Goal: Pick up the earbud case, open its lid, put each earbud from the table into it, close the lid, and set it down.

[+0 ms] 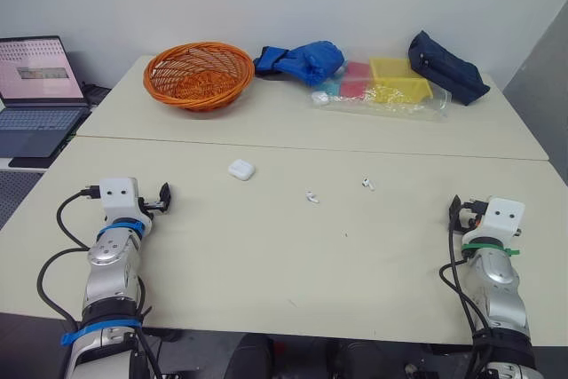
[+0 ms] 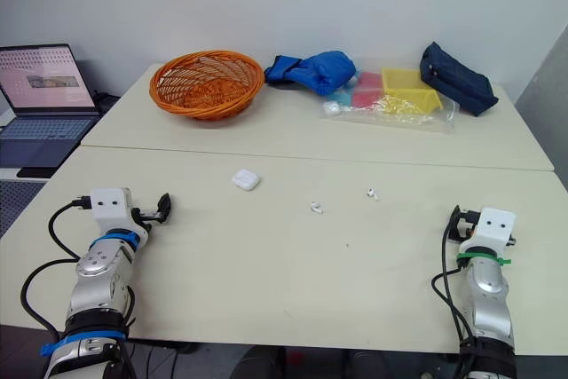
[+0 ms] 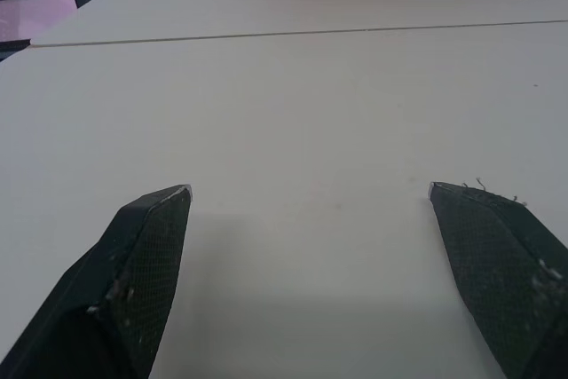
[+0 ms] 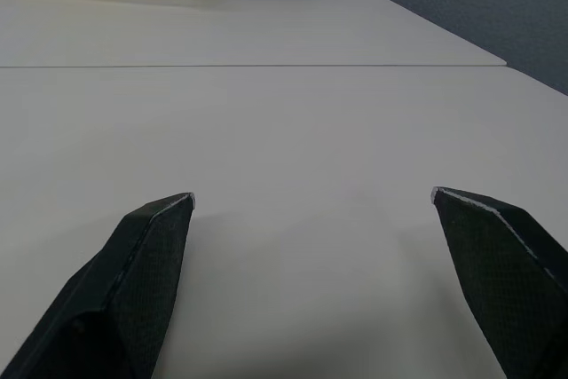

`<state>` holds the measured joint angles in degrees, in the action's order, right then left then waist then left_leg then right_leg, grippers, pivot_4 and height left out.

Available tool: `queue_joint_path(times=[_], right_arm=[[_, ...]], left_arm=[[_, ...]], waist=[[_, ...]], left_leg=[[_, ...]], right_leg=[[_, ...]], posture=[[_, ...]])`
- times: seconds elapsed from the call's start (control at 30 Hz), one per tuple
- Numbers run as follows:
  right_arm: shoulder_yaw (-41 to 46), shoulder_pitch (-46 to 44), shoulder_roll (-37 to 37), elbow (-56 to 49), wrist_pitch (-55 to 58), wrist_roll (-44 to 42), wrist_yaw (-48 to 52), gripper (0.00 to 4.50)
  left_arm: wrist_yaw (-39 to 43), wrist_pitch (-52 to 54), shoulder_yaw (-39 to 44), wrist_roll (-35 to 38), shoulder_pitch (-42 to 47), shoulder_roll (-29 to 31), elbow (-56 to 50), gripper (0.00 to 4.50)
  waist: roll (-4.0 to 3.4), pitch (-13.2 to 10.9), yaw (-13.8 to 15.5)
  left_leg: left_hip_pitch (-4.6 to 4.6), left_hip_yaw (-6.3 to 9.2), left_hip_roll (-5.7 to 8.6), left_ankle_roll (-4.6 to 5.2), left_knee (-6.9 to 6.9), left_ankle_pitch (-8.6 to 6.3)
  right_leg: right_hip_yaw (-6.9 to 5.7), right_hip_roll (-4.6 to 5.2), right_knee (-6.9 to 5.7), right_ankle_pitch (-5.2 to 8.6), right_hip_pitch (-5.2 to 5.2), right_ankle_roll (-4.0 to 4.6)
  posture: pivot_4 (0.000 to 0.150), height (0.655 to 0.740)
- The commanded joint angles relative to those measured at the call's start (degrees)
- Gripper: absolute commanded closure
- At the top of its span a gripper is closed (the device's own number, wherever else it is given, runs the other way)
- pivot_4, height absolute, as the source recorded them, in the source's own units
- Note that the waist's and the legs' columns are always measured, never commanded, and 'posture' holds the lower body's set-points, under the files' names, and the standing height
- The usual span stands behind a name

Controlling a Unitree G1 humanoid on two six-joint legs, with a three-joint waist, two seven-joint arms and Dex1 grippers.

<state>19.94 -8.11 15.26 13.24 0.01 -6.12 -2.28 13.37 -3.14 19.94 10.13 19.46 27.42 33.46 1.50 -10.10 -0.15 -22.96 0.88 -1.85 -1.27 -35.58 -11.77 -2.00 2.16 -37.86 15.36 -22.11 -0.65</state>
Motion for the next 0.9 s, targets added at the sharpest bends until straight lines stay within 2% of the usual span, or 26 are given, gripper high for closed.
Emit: queue_joint_path(times=[0.03, 0.33, 0.57, 0.77, 0.83, 0.9], right_arm=[[1.25, 0.38, 1.01, -1.08, -0.13, -0.49, -0.11, 0.00], [-2.00, -1.52, 6.87, -2.04, 0.86, -0.22, 8.39, 0.00], [-6.87, -6.30, 12.35, -4.37, 4.42, -3.17, 22.60, 0.00], [-12.52, -10.20, 18.04, -11.01, 10.73, -13.11, 44.57, 0.00], [-14.52, -11.35, 19.93, -15.32, 16.17, -18.24, 51.54, 0.00], [-16.36, -11.69, 21.81, -17.63, 18.75, -19.81, 55.91, 0.00]], left_arm=[[0.97, 0.63, -0.22, 0.09, -0.25, 1.09, -1.50, 0.02], [9.66, 4.01, -0.67, 4.13, -5.98, 2.09, -15.67, 0.02], [14.43, 10.54, -1.48, 7.41, -10.57, 3.94, -30.03, 0.02], [20.19, 14.31, -8.31, 7.53, -16.70, 4.13, -42.48, 0.02], [20.42, 14.75, -10.11, 6.75, -16.02, 3.71, -41.94, 0.02], [19.59, 16.24, -10.46, 7.05, -14.17, 2.87, -39.55, 0.02]], waist=[[0.00, 0.00, 0.00], [0.04, -0.08, -0.03], [0.02, -0.18, -0.15], [0.03, -0.22, -0.07], [0.03, -0.30, -0.02], [0.06, -0.33, 0.03]], left_leg=[[0.00, 0.00, 0.00, 0.00, 0.00, 0.00], [-0.06, -0.23, 0.00, -0.01, 0.20, -0.01], [0.02, -0.32, -0.04, 0.00, 0.41, 0.00], [0.04, -0.66, 0.05, -0.04, 0.49, -0.04], [0.05, -0.79, 0.07, -0.04, 0.50, -0.05], [0.07, -0.81, 0.05, -0.03, 0.49, -0.05]], right_leg=[[0.00, 0.00, 0.00, 0.00, 0.00, 0.00], [0.16, 0.03, 0.13, -0.02, -0.16, -0.03], [0.24, -0.03, 0.15, 0.01, -0.22, 0.01], [0.83, -0.03, 0.20, 0.15, -0.25, -0.24], [0.96, -0.03, 0.21, 0.13, -0.29, -0.30], [0.99, -0.03, 0.22, 0.11, -0.29, -0.34]], posture=[[0.150, 0.7400], [0.150, 0.7400], [0.150, 0.7400], [0.150, 0.7400], [0.150, 0.7400], [0.150, 0.7400]])
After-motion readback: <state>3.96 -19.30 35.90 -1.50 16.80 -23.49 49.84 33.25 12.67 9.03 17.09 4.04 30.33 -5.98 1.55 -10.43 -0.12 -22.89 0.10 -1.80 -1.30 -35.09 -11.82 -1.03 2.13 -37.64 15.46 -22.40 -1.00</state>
